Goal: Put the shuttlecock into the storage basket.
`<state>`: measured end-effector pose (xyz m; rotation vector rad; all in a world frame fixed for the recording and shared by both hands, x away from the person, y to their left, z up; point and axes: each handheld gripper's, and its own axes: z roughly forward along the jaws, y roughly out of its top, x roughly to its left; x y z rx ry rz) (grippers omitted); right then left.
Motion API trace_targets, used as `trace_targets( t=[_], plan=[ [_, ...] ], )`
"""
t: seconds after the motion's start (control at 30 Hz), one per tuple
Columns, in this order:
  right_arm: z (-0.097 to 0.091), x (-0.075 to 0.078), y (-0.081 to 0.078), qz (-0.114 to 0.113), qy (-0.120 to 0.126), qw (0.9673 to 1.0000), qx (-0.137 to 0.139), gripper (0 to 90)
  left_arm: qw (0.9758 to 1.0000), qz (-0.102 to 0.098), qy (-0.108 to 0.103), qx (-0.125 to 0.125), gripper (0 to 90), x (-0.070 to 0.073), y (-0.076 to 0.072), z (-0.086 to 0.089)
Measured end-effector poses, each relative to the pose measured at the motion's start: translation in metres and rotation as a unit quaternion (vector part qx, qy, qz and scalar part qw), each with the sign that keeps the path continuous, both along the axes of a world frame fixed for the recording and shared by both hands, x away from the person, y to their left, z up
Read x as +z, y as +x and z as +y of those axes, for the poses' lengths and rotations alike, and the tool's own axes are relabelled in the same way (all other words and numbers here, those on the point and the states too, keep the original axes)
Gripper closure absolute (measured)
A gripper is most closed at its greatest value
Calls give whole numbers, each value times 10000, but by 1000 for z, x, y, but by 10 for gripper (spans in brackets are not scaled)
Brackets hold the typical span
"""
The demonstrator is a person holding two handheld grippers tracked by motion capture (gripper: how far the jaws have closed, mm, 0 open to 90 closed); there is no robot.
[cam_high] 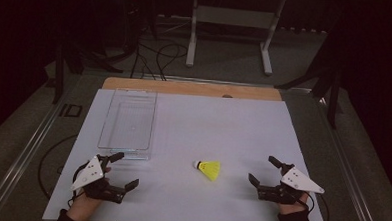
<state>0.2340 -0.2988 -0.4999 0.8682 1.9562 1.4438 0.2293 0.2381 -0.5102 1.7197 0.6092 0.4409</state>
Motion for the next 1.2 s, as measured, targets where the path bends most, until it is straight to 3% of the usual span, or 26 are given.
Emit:
trace_targets(
  t=[0.13,0.6,0.9,1.0,1.2],
  plan=[
    [1,2,-1,-113,11,9999,-6,74,10000,10,3,-3,0,0,1,0],
    [0,3,-2,-140,79,9999,-40,74,9999,24,-106,-85,0,8,-1,-3],
    [-1,4,-1,-131,90,9999,-52,74,9995,53,83,-290,0,21,2,-12],
    [-1,4,-2,-163,82,9998,-41,74,9986,130,308,-409,0,29,5,-14],
    [0,5,-2,-171,64,9998,-15,74,9964,490,401,-564,0,42,12,-18]
  ],
)
